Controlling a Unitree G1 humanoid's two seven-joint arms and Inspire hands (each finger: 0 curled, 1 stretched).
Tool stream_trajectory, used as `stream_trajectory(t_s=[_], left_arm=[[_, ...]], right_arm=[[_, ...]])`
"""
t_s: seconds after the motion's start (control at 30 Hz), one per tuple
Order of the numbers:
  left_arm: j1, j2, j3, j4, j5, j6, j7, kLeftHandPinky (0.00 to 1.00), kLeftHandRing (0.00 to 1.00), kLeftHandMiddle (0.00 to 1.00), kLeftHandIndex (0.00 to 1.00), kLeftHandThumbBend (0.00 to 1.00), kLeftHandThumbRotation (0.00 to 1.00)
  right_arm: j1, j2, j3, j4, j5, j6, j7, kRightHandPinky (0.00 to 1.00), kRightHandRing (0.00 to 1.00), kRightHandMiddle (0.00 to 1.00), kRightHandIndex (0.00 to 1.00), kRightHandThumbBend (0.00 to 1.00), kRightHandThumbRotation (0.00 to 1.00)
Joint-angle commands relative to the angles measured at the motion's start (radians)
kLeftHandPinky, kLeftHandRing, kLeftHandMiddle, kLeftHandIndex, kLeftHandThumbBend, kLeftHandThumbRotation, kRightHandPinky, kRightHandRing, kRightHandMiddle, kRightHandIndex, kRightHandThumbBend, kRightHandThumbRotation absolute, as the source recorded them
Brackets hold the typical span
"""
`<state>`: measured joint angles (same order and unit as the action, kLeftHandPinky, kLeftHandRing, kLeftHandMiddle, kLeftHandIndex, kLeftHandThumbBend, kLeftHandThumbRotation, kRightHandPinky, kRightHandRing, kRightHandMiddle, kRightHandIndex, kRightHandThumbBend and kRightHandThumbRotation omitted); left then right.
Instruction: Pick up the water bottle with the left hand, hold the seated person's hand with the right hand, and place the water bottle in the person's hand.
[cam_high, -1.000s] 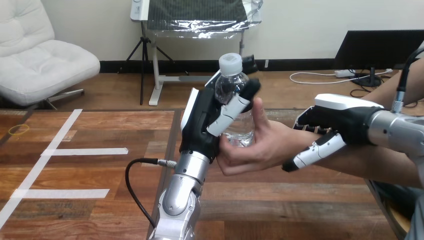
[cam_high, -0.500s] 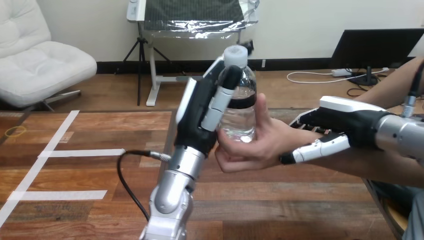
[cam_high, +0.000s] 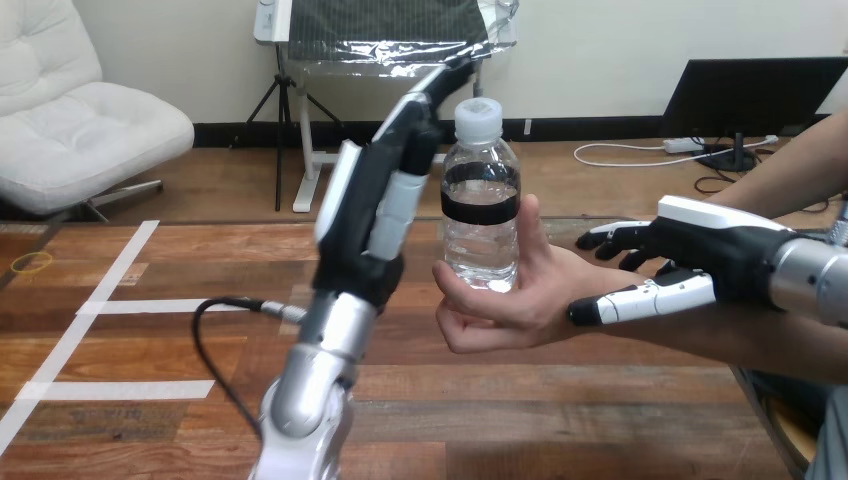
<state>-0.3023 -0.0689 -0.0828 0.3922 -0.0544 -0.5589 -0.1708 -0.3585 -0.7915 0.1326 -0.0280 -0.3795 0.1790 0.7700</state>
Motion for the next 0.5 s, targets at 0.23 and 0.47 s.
stream_trajectory(t_s=[0.23, 0.47], left_arm=[[0.111, -0.008, -0.013, -0.194, -0.039, 0.079, 0.009, 1.00, 0.99, 0.93, 0.88, 0.86, 1.00], [0.156, 0.001, -0.008, -0.279, -0.061, 0.109, 0.012, 1.00, 0.99, 0.92, 0.87, 0.80, 1.00]], right_arm=[[0.099, 0.028, -0.100, -0.076, -0.016, -0.102, -0.234, 0.63, 0.86, 0.88, 0.91, 1.00, 0.94], [0.160, 0.086, -0.147, -0.099, 0.017, -0.142, -0.374, 0.66, 0.87, 0.90, 0.92, 0.96, 0.99]])
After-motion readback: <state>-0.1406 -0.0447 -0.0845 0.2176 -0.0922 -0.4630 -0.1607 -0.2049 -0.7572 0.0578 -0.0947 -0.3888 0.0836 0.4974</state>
